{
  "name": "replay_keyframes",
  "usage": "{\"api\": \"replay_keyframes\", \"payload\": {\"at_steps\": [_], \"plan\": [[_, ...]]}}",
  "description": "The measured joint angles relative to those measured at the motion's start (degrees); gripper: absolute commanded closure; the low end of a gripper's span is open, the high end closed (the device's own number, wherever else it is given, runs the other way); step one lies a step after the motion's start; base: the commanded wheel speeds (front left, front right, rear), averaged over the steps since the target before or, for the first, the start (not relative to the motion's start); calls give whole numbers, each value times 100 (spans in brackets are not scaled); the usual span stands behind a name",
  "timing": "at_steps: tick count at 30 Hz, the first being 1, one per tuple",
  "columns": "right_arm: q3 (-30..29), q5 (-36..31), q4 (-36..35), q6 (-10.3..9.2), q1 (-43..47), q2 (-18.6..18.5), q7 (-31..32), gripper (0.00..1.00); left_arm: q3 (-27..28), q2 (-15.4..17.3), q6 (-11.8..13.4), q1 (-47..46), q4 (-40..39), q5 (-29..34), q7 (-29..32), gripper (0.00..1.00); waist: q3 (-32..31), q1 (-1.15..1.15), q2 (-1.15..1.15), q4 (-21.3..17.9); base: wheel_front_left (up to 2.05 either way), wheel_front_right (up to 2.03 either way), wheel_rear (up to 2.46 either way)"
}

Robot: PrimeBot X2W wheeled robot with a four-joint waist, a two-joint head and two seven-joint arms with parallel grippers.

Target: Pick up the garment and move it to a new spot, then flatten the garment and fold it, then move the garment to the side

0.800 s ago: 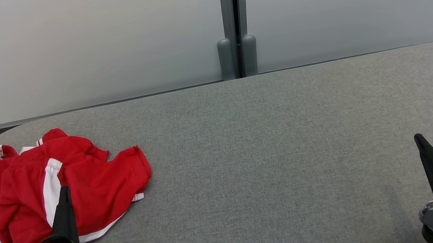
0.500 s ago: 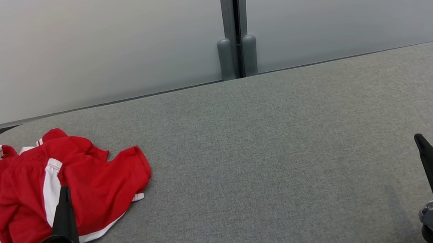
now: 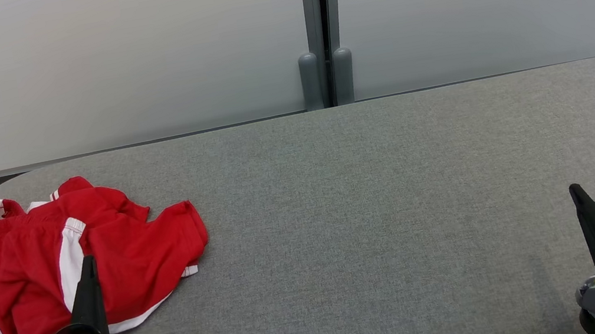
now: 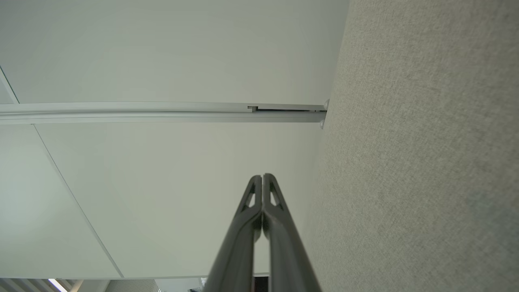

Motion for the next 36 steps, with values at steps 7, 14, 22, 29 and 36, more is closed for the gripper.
{"api": "replay_keyframes", "payload": {"at_steps": [7,14,22,29,36], "plan": [[0,0,0,0,0,0,0,100,0,0,0,0,0,0,0,100,0,0,0,0,0,0,0],[0,0,0,0,0,0,0,100,0,0,0,0,0,0,0,100,0,0,0,0,0,0,0],[0,0,0,1,0,0,0,100,0,0,0,0,0,0,0,100,0,0,0,0,0,0,0],[11,0,141,-1,125,70,-1,0,-13,-58,1,137,142,0,-3,0,0,0,0,0,0,0,0],[181,-49,163,-8,259,111,-154,0,-182,-99,2,297,158,0,-164,0,0,0,0,-4,0,0,0]]}}
